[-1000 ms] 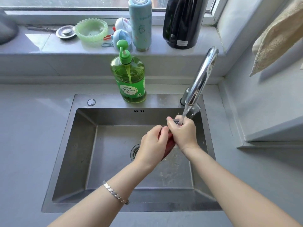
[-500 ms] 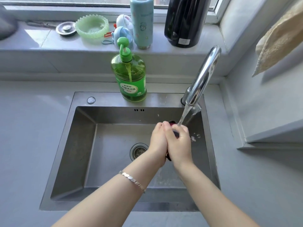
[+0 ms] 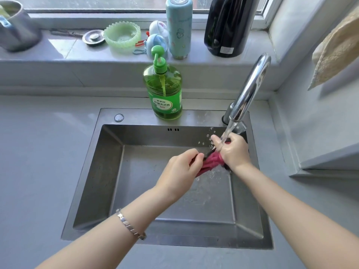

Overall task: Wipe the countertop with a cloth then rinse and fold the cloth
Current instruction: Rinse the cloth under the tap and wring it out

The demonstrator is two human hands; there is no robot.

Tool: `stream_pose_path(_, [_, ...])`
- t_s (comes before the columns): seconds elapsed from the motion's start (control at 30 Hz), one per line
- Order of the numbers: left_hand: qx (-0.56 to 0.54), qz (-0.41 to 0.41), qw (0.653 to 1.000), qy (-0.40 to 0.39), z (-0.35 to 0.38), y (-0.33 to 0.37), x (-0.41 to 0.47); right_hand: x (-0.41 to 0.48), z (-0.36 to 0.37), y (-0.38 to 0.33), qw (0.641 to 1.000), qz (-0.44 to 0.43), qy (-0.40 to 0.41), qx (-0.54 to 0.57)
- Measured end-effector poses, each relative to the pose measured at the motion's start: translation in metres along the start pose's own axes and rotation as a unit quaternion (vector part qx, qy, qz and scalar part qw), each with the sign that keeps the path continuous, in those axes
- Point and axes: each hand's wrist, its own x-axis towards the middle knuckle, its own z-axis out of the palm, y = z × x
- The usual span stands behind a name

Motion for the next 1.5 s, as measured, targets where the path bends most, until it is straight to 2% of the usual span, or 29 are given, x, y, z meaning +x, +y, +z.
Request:
stream_pose_path(0.07, [0.016,0.010,1.000,0.018,-0.006,-0.003,0.001,0.003,-0.012,0.002,0.998,-0.031,0.004,-0.058])
stream_pose_path(0.2, [-0.038,-0.113,0.990,0.072,-0.005,-0.021,0.016,-0.004,-0.033,0.001,0.994,-0.036,0.020,-0.104])
stream_pose_path(0.27, [-0.089,-0.178,0.977,0.083,0.007,-0.018,0.021,-0.022,-0.029,-0.006,0.998,-0.033,0.037,-0.043])
stream_pose_path(0.33, [-0.178,-0.223,0.955,0.078,0.022,-0.005,0.023,-0.045,-0.012,-0.014,0.999,-0.037,0.017,0.026])
stream_pose_path(0.4, [-0.286,-0.237,0.927,0.051,0.035,0.009,0.023,-0.063,0.008,-0.018,0.997,-0.006,-0.019,0.073])
stream_pose_path(0.5, [-0.389,-0.232,0.891,0.031,0.044,0.023,0.015,-0.063,0.025,-0.019,0.988,0.050,0.029,0.141])
stream_pose_path(0.6, [-0.353,-0.214,0.910,0.047,0.038,0.025,0.013,-0.046,0.031,-0.019,0.988,0.046,0.062,0.134])
stream_pose_path(0.7, [-0.315,-0.200,0.928,0.016,0.024,0.025,0.010,-0.027,0.029,-0.019,0.994,0.029,0.019,0.100])
stream_pose_path(0.8, [-0.252,-0.140,0.957,-0.015,0.015,0.024,-0.001,-0.006,0.018,-0.011,0.999,0.050,-0.001,0.019])
stream_pose_path(0.9, [-0.160,-0.112,0.978,0.072,0.005,0.008,-0.002,0.003,0.004,0.002,0.998,0.056,-0.006,-0.037])
stream_pose_path(0.97, [-0.150,-0.125,0.975,0.102,0.001,-0.002,0.002,0.001,-0.005,0.010,0.993,0.072,0.001,-0.090])
stream_pose_path(1.03, [-0.145,-0.143,0.976,0.080,0.004,-0.003,0.006,-0.007,-0.012,0.011,0.988,0.113,-0.012,-0.108])
stream_pose_path(1.13, [-0.202,-0.190,0.961,-0.005,0.020,0.008,0.011,-0.027,-0.011,0.002,0.991,0.126,-0.046,-0.023])
stream_pose_path(1.2, [-0.283,-0.236,0.928,-0.061,0.032,0.013,0.015,-0.048,-0.008,-0.005,0.991,0.102,-0.084,0.033])
stream_pose_path(1.27, [-0.330,-0.273,0.900,-0.078,0.038,0.014,0.018,-0.062,-0.007,-0.005,0.982,0.077,-0.145,0.093])
stream_pose_path(1.37, [-0.355,-0.287,0.885,-0.088,0.039,0.009,0.023,-0.067,-0.023,0.002,0.964,0.059,-0.230,0.124])
stream_pose_path(1.43, [-0.353,-0.285,0.886,-0.091,0.037,0.007,0.026,-0.062,-0.038,0.010,0.962,0.085,-0.222,0.136])
stream_pose_path(1.5, [-0.332,-0.282,0.896,-0.086,0.033,0.006,0.027,-0.052,-0.049,0.021,0.968,0.123,-0.163,0.148])
